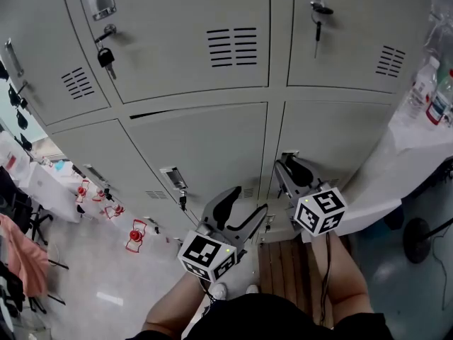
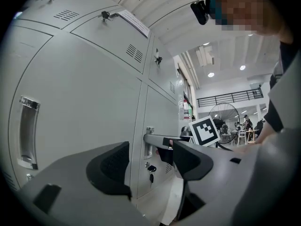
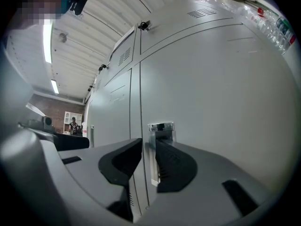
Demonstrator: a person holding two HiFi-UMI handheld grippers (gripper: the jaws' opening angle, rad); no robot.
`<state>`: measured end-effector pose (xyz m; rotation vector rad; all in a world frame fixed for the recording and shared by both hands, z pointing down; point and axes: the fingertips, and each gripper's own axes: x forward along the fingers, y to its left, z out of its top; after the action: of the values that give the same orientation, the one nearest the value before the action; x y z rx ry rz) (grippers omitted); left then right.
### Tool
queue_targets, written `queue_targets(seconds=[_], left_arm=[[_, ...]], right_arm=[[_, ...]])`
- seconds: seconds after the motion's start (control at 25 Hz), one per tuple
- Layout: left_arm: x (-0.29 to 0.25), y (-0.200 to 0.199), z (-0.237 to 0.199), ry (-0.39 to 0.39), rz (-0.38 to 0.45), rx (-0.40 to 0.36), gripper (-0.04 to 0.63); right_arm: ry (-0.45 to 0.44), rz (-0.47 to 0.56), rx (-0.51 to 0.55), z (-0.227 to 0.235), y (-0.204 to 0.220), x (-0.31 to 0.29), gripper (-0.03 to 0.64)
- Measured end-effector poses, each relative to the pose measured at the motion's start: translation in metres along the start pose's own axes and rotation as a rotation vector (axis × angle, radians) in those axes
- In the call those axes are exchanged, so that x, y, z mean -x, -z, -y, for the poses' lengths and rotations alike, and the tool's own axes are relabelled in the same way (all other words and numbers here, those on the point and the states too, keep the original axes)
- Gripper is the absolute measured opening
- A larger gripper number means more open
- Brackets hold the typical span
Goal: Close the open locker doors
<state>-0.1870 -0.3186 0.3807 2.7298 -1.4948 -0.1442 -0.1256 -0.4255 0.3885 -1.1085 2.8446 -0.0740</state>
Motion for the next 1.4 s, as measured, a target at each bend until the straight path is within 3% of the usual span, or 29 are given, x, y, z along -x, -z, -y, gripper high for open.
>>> queue_targets(seconds=[0.52, 1.12, 1.4], left_arm=[[0.001, 0.004, 0.005, -0.067, 0.001, 0.001, 0.308], [0.033, 0.022, 0.008, -0.09, -0.072, 0.011, 0.305], [0.08, 0.012, 0.015, -0.066, -0.05, 0.017, 0.273]], right_arm=[[-0.059, 0.001, -0.005, 0.003, 0.002, 0.007, 0.107], [0.013, 0.066, -0.097, 0.012, 0.003, 0.043, 0.124], [0.045, 0.059, -0.09, -0.034, 0.01, 0.07, 0.076]])
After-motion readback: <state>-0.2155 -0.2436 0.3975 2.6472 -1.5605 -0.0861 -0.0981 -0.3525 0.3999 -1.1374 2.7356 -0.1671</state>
